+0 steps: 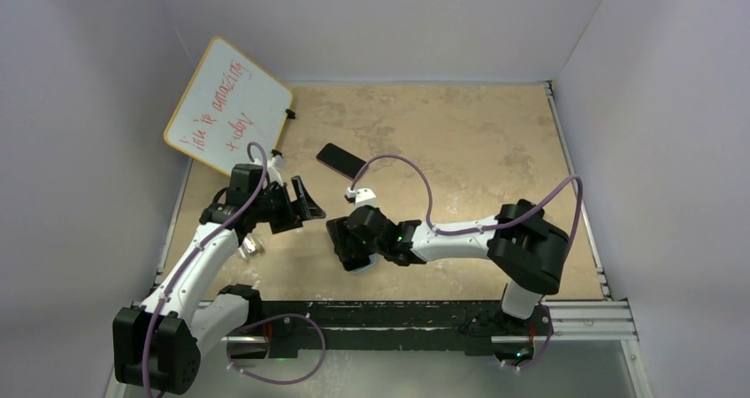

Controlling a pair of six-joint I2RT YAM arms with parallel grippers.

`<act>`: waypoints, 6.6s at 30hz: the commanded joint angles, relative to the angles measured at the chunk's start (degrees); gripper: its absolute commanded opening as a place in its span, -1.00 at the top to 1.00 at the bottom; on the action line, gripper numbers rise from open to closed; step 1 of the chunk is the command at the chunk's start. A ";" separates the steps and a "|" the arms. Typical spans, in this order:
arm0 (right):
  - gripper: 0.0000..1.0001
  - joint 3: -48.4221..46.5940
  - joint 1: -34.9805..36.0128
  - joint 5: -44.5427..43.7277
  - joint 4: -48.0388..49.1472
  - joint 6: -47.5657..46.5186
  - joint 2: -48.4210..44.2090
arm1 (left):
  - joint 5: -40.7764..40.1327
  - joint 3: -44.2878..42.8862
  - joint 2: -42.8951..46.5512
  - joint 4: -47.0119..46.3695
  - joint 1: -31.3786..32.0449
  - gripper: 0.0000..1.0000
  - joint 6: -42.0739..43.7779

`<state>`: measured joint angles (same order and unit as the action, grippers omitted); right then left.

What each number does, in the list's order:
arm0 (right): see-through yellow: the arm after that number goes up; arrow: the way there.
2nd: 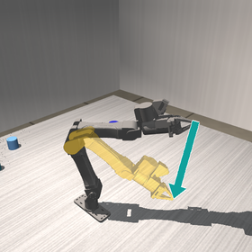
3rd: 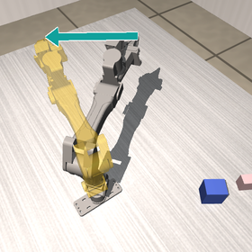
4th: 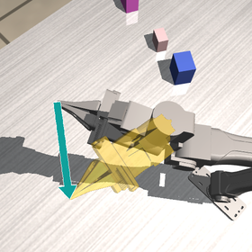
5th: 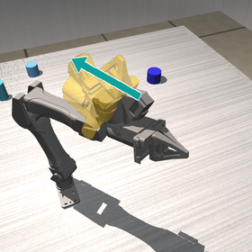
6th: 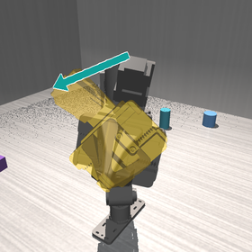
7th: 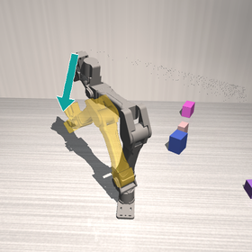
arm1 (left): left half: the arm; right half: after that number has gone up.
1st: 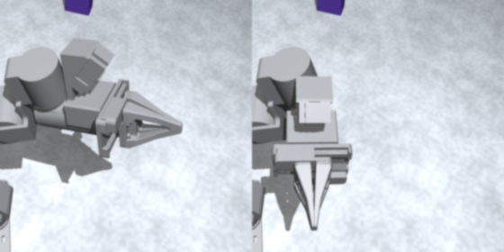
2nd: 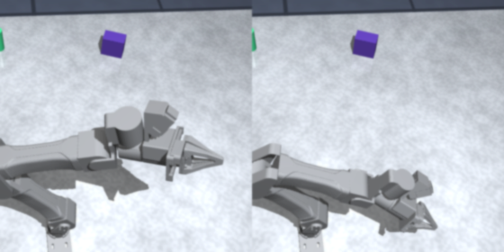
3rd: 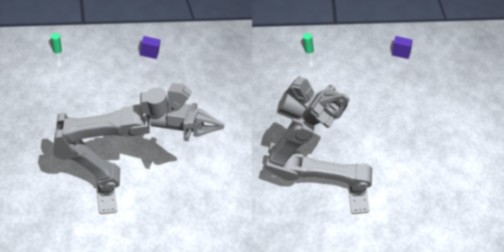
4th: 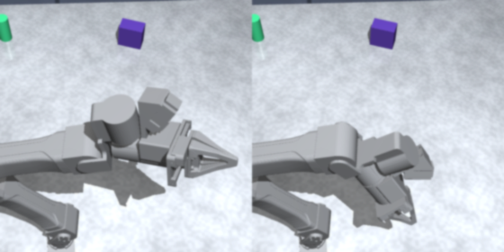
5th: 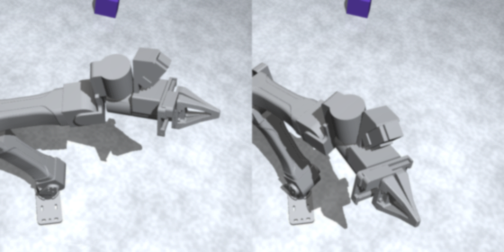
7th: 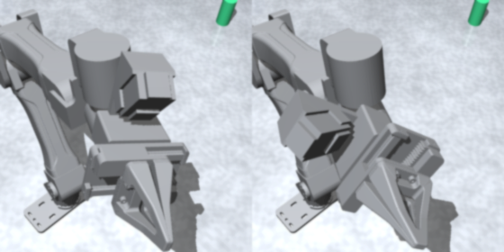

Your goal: Put the phone into the phone case

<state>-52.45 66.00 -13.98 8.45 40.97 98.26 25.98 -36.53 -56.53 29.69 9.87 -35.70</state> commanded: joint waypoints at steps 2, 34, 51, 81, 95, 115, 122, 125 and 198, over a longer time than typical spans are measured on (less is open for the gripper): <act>-0.71 0.16 0.29 -2.73 1.01 -0.24 -2.33 | 0.95 0.35 0.55 -0.63 -0.29 -0.54 0.72; -0.02 11.57 -4.96 5.79 -1.07 4.95 -12.36 | 6.38 13.62 -12.42 -23.57 10.85 0.13 -11.93; 0.14 14.08 -5.19 8.10 3.40 6.23 -10.10 | 4.37 12.85 -15.55 -25.06 12.02 0.45 -11.47; 0.36 15.59 -0.02 4.55 0.66 20.29 -13.24 | 3.36 6.72 -15.90 -14.80 13.07 0.17 -8.35; 0.31 14.39 -0.06 5.50 0.12 19.24 -11.69 | 4.26 3.97 -14.39 -1.15 14.43 -0.02 -3.28; 0.37 15.19 -0.01 7.87 2.19 18.18 -11.76 | 10.95 11.74 -13.81 -18.57 17.91 0.87 -14.88; 0.43 15.96 -0.07 7.23 2.51 19.16 -11.38 | 6.37 12.70 -13.81 -17.99 19.22 0.70 -16.00; 0.43 15.96 -0.07 5.99 0.08 19.33 -13.33 | 3.43 10.92 -11.94 -14.99 19.22 0.50 -15.31; 0.74 21.23 -8.71 23.23 37.95 21.43 -4.21 | 6.95 13.74 -11.78 -20.23 14.39 0.58 -10.60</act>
<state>-28.32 56.82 6.07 44.23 61.98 94.94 28.18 -23.35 -70.76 9.41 23.62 -45.71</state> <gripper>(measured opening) 0.221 0.191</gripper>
